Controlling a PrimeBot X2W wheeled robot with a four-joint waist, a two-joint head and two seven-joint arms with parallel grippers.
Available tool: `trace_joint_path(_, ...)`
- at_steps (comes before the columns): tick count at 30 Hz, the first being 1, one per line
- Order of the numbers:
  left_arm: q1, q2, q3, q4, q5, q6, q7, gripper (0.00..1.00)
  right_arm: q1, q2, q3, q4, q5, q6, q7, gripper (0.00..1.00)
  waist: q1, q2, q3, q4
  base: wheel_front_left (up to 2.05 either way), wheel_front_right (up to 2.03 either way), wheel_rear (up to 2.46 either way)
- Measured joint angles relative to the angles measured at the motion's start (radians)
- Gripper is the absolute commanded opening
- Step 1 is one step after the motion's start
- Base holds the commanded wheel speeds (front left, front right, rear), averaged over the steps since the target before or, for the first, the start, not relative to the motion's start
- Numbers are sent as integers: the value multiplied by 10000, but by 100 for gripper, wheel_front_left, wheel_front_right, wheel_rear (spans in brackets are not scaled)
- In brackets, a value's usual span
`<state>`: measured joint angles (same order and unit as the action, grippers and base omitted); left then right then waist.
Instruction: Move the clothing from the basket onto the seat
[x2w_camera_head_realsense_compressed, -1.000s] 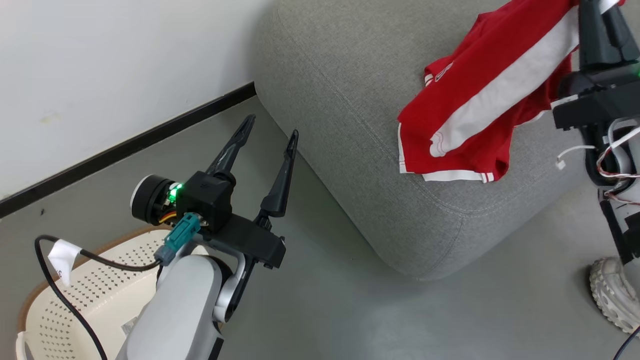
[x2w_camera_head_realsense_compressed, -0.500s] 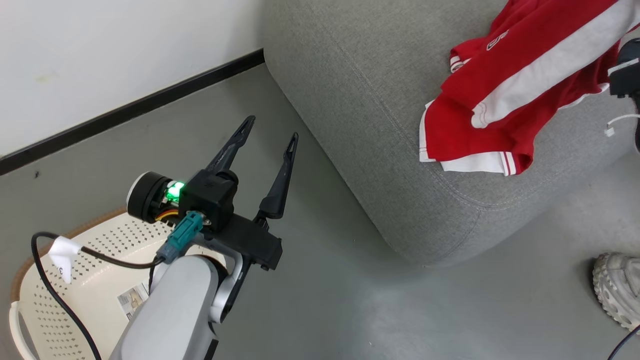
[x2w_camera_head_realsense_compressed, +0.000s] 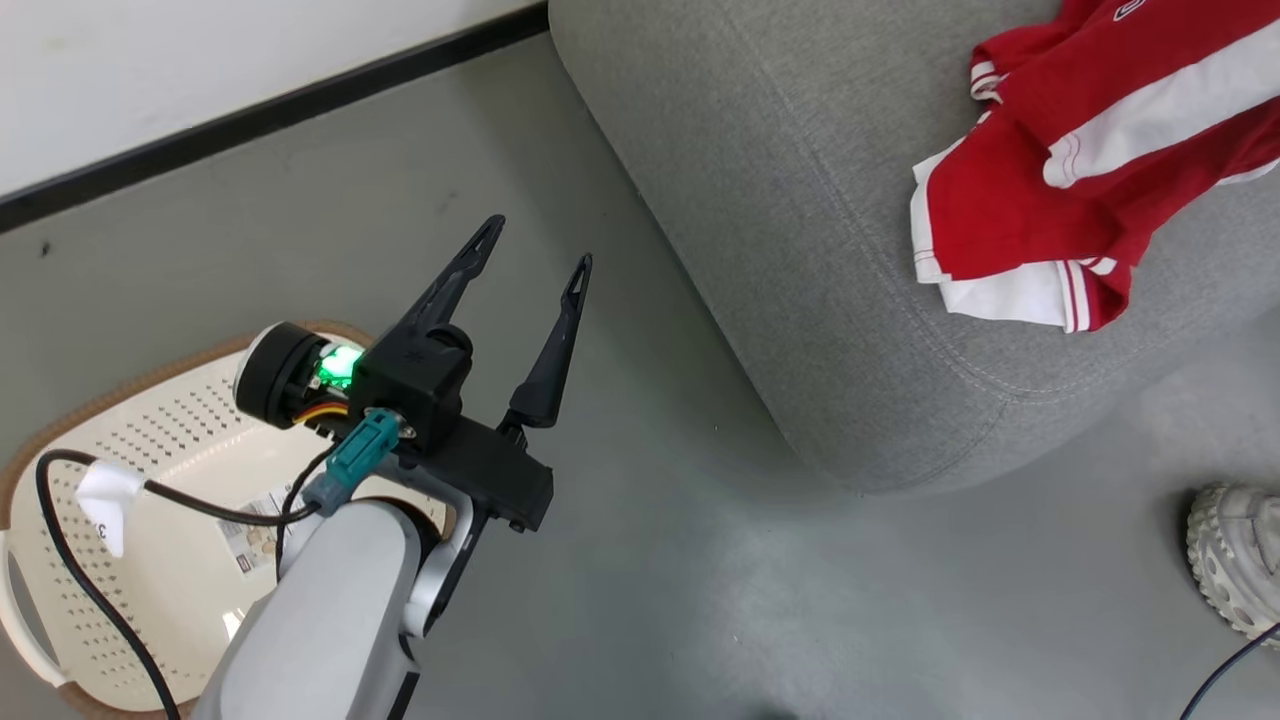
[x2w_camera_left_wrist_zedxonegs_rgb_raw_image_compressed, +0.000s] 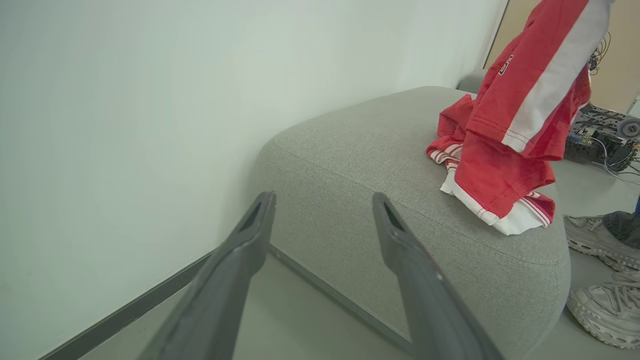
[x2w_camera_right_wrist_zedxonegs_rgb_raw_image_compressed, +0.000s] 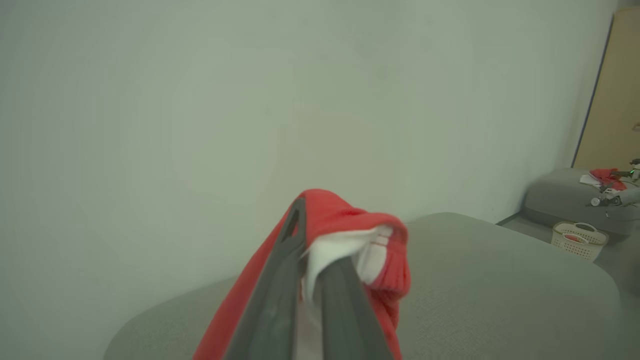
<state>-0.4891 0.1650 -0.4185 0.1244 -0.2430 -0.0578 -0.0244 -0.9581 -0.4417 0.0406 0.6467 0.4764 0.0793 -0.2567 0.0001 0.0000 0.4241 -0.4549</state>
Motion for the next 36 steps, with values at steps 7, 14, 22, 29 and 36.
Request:
trace_joint_path(7, -125, 253, -13, -217, 88, -42, 244, 100, -256, -71, -330, 462, 4, -284, 0, 0, -1, 1, 608, 139, 0, 0, 0)
trace_joint_path(14, -339, 426, -17, -362, 157, -61, 533, 100, -587, -357, -934, 989, 174, -702, 0, 0, -1, 0, 1203, 231, 0, 0, 0)
trace_joint_path(22, -421, 679, -25, -667, 257, -128, 867, 100, -589, -336, -1513, 1772, 516, -884, 0, 0, 0, 0, 1848, 276, 0, 0, 0)
trace_joint_path(29, -616, 961, -13, -863, 268, -142, 1204, 100, -586, 614, -1597, 2506, 899, -895, 0, 0, 0, 1, 2480, 216, 0, 0, 0)
trace_joint_path(36, -637, 1049, -17, -874, 349, -146, 1290, 100, -589, 989, -1584, 3076, 1043, -876, 0, 0, 1, 1, 2858, 127, 0, 0, 0)
